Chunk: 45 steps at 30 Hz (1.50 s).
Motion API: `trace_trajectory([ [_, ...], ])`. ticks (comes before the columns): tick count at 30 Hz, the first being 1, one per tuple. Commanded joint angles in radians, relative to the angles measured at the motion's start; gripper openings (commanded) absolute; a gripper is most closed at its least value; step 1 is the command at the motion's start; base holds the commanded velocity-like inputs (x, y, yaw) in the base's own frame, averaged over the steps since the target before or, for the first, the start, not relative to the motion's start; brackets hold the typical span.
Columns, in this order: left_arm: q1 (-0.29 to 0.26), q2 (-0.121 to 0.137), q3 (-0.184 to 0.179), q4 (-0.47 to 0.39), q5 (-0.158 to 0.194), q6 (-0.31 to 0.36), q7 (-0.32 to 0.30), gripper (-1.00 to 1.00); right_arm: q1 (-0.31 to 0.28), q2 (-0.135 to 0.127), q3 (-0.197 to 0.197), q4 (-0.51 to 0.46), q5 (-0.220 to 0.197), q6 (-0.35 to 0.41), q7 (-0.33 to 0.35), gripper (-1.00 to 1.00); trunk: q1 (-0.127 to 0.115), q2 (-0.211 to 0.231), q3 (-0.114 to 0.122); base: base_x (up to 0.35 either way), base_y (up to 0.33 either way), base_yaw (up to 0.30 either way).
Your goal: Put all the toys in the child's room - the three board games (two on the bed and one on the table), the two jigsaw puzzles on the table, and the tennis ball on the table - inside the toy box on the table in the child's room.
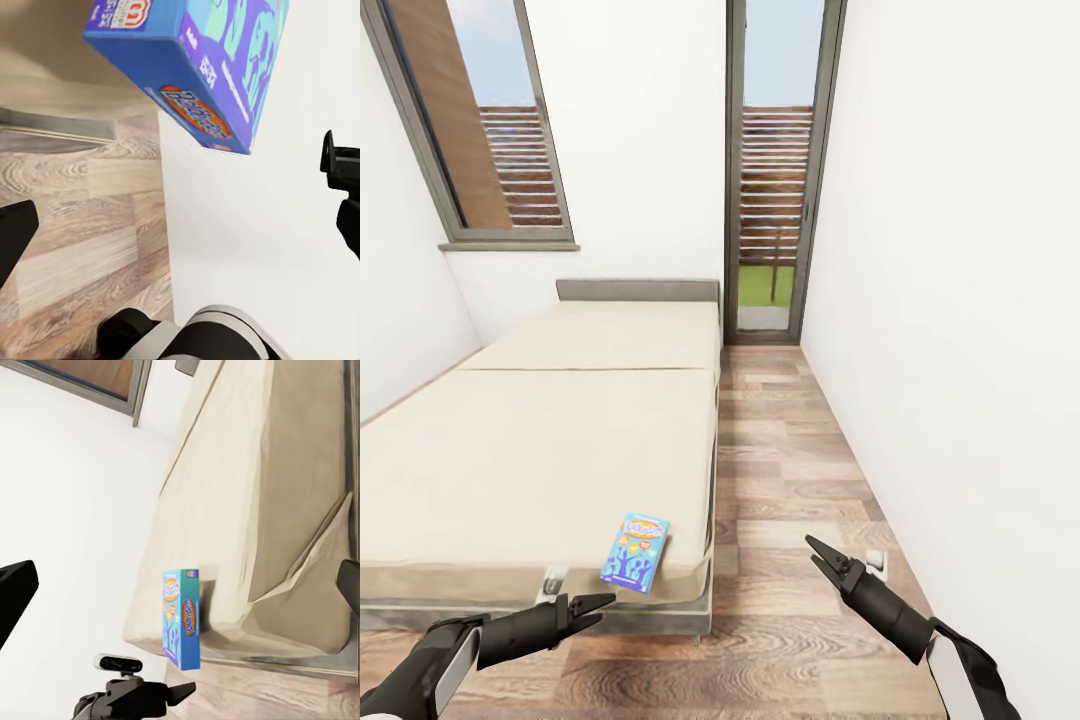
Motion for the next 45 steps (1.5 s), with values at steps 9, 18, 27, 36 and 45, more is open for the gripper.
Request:
trace_trajectory([
  [9,0.0,0.0,0.001,0.001,0.004,-0.004,-0.001,1.0,-0.001,0.001,-0.002,0.0,-0.004,0.006,0.002,1.0,0.023,-0.043,-0.02,0.0,0.0,0.0],
  [18,0.0,0.0,0.001,0.001,0.006,-0.038,-0.003,1.0,-0.001,0.001,-0.002,0.0,-0.003,0.006,0.002,1.0,0.023,-0.043,-0.02,0.0,0.0,0.0],
  [27,0.0,-0.001,0.002,0.001,0.006,-0.049,-0.005,1.0,-0.001,0.001,-0.002,0.0,-0.003,0.006,0.002,1.0,0.023,-0.043,-0.02,0.029,-0.03,0.0],
  [36,0.0,-0.001,0.002,0.001,0.006,-0.05,-0.006,1.0,-0.001,0.001,-0.001,-0.001,-0.003,0.006,0.002,1.0,0.023,-0.043,-0.02,0.019,-0.02,0.0],
  [45,0.0,-0.001,0.002,0.001,0.006,-0.05,-0.006,1.0,0.0,0.001,-0.002,-0.001,-0.003,0.006,0.002,1.0,0.023,-0.043,-0.02,0.003,-0.002,0.0],
])
